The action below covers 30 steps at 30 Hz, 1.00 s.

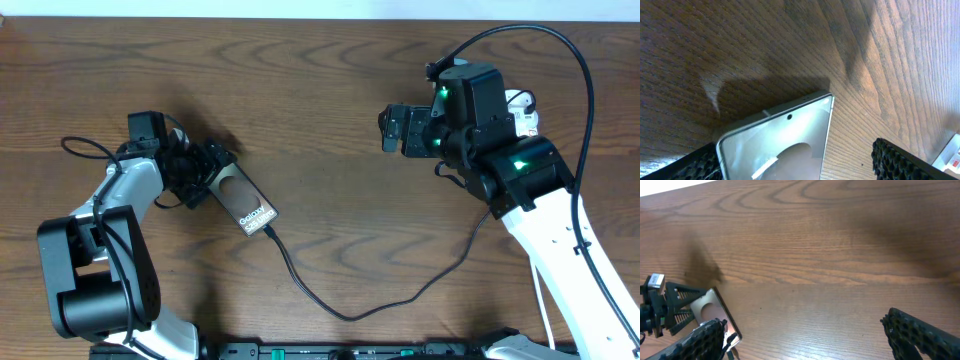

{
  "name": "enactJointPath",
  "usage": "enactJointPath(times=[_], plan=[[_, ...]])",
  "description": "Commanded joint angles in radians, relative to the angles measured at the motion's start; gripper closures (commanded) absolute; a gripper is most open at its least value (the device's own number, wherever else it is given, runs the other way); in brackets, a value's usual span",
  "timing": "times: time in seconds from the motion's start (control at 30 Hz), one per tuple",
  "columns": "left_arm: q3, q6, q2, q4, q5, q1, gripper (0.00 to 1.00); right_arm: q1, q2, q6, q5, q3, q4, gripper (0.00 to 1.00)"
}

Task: Plug charger to phone and switch on socket

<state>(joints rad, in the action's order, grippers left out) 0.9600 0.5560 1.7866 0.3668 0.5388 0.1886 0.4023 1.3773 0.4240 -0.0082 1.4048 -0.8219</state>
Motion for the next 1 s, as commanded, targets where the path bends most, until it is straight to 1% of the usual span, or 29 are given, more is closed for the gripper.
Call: enactJointPath(times=[0.0,0.27,0.33,0.47,0.6,0.8,0.93,0.97], plan=[[-0.079,-0.003,0.091,0.051,-0.134,0.004,0.08,0.005,0.003,-0.014,-0.002,0.001,-0.002,0.01],[-0.079,-0.003,0.091,0.051,-0.135,0.004,0.08,0.005,0.003,-0.014,-0.002,0.001,-0.003,0.01],[-0.079,-0.003,0.091,0.050,-0.159,0.006,0.07,0.005,0.003,-0.014,-0.002,0.001,-0.006,0.01],[-0.068,-0.016,0.091,0.053,-0.166,0.033,0.07,0.005,0.003,-0.014,0.003,0.001,-0.028,0.01],[0.003,-0.051,0.067,0.147,-0.191,0.067,0.07,0.005,0.003,-0.022,0.010,0.001,-0.035,0.01],[0.138,-0.254,-0.050,0.281,-0.193,0.061,0.07,0.005,0.003,-0.022,0.034,0.001,-0.030,0.01],[0.255,-0.503,-0.174,0.432,-0.193,0.003,0.07,0.005,0.003,-0.021,0.034,0.001,-0.024,0.01],[0.288,-0.593,-0.212,0.489,-0.196,-0.027,0.07,0.005,0.003,-0.021,0.034,0.001,-0.024,0.01]])
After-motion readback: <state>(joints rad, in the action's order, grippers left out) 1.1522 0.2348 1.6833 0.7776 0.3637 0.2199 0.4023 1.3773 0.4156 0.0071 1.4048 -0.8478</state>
